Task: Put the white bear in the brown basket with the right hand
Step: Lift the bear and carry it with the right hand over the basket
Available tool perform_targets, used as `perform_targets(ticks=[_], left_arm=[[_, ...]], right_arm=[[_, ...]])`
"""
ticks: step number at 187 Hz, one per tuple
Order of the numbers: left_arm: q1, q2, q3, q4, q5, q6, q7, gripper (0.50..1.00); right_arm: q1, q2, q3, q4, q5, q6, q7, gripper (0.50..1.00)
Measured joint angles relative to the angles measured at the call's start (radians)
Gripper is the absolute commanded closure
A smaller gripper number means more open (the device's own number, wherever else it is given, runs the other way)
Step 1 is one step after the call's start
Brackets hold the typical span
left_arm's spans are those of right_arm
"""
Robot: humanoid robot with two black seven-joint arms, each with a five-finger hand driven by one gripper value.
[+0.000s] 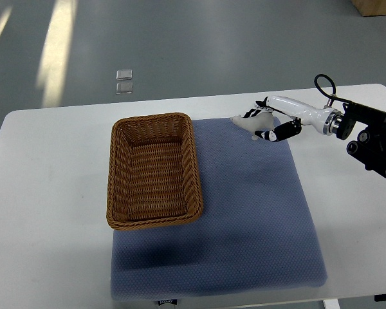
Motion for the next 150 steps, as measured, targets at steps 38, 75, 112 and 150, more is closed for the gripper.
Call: perform_targets(ticks=[38, 75, 112, 150], left_arm=[[0.0, 0.0, 0.0, 0.0, 0.0, 0.0, 0.0, 0.5], [-0.002, 0.0, 0.0, 0.0, 0.0, 0.0, 0.0, 0.5], [-0.003, 0.0, 0.0, 0.0, 0.0, 0.0, 0.0, 0.5], [-0.001, 0.0, -0.001, 0.0, 0.0, 0.0, 0.0, 0.5]], right_arm=[[0.086, 0.028, -0.003, 0.016, 0.0, 0.008, 0.005, 1.0], [0.16, 0.124, -0.042, 0.027, -0.013, 0.011, 0.001, 1.0], [0.219, 0.234, -0.143, 0.028, -0.016, 0.009, 0.0, 1.0], [0.24, 0.293, -0.212, 0.026, -0.028, 0.007, -0.002, 0.969]])
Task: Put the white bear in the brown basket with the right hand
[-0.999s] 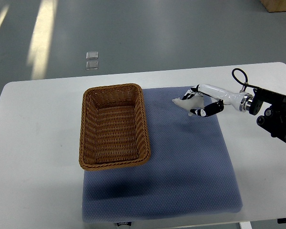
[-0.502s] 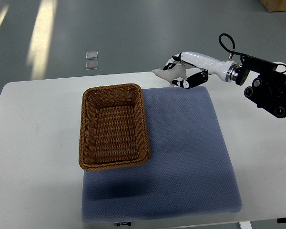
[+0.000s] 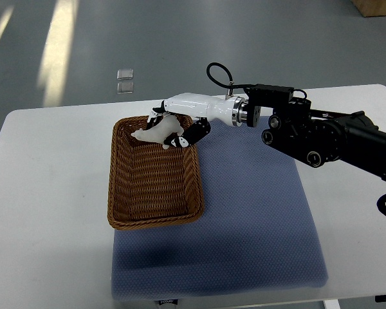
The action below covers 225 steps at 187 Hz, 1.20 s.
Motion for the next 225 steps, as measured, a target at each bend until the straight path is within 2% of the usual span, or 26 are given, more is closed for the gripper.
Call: perform_targets(ticks=[17, 38, 54, 97, 168, 201, 225], left_arm=[[0.0, 0.0, 0.0, 0.0, 0.0, 0.0, 0.0, 0.5], [0.001, 0.0, 0.0, 0.0, 0.0, 0.0, 0.0, 0.5], [0.001, 0.0, 0.001, 0.0, 0.0, 0.0, 0.0, 0.5], [0.0, 0.0, 0.001, 0.0, 0.0, 0.0, 0.0, 0.5], [0.0, 0.0, 0.001, 0.0, 0.0, 0.0, 0.0, 0.5], [0.0, 0.0, 0.001, 0.0, 0.0, 0.0, 0.0, 0.5], [0.0, 0.0, 0.001, 0.0, 0.0, 0.0, 0.0, 0.5]], right_arm=[[0.0, 0.008, -0.015, -0.001, -0.005, -0.002, 0.0, 0.887], [-0.001, 0.014, -0.019, -0.004, -0.006, -0.005, 0.0, 0.752], [-0.004, 0.015, -0.019, -0.006, -0.006, -0.013, 0.0, 0.718], [-0.007, 0.015, -0.019, -0.009, -0.006, -0.043, 0.0, 0.679], [-0.018, 0.005, -0.006, -0.011, 0.005, -0.084, 0.0, 0.675], [-0.077, -0.001, 0.068, -0.039, 0.06, -0.142, 0.0, 0.652], [-0.148, -0.002, 0.184, -0.061, 0.174, -0.151, 0.0, 0.644]])
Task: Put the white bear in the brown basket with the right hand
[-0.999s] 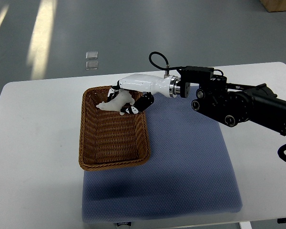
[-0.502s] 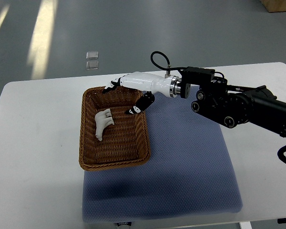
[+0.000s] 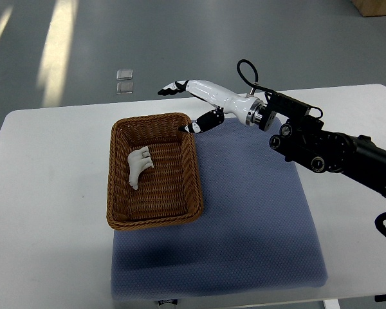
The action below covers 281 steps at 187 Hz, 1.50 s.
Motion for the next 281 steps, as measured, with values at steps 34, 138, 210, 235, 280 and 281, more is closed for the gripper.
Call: perform_targets(ticks=[34, 138, 210, 235, 280, 281], left_arm=[[0.0, 0.0, 0.0, 0.0, 0.0, 0.0, 0.0, 0.5], [-0.001, 0.0, 0.0, 0.0, 0.0, 0.0, 0.0, 0.5], [0.0, 0.0, 0.0, 0.0, 0.0, 0.0, 0.0, 0.5], [0.0, 0.0, 0.0, 0.0, 0.0, 0.0, 0.0, 0.5], [0.0, 0.0, 0.0, 0.0, 0.0, 0.0, 0.0, 0.5], [0.0, 0.0, 0.0, 0.0, 0.0, 0.0, 0.0, 0.5]], right_arm=[[-0.085, 0.0, 0.164, -0.069, 0.228, -0.003, 0.0, 0.64], [-0.247, -0.08, 0.25, -0.112, 0.786, 0.019, 0.0, 0.579], [-0.284, -0.096, 0.25, -0.112, 1.081, 0.13, 0.0, 0.579], [-0.292, -0.09, 0.25, -0.112, 1.091, 0.139, 0.0, 0.576], [-0.293, -0.087, 0.251, -0.111, 1.092, 0.136, 0.008, 0.576], [-0.293, -0.087, 0.251, -0.111, 1.091, 0.136, 0.008, 0.576]])
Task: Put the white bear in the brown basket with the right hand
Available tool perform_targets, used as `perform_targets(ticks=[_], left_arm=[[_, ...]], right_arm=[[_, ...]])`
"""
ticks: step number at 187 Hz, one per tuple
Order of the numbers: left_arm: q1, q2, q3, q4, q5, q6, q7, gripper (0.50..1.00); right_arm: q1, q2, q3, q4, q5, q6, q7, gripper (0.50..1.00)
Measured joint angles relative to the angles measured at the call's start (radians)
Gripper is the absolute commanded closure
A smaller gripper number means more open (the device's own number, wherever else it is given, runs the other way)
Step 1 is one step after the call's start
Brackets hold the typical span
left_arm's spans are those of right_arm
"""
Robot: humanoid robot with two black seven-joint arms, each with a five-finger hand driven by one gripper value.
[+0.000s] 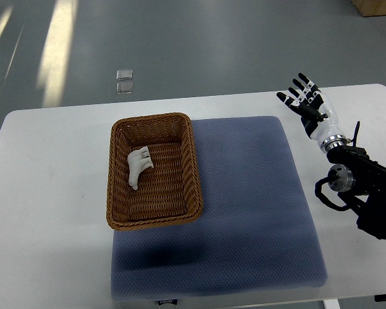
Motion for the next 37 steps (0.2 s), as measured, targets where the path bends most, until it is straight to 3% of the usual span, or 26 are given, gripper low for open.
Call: perform_targets(ticks=[37], left_arm=[[0.0, 0.0, 0.0, 0.0, 0.0, 0.0, 0.0, 0.5]], right_arm=[[-0.002, -0.006, -0.002, 0.0, -0.001, -0.008, 0.002, 0.576]])
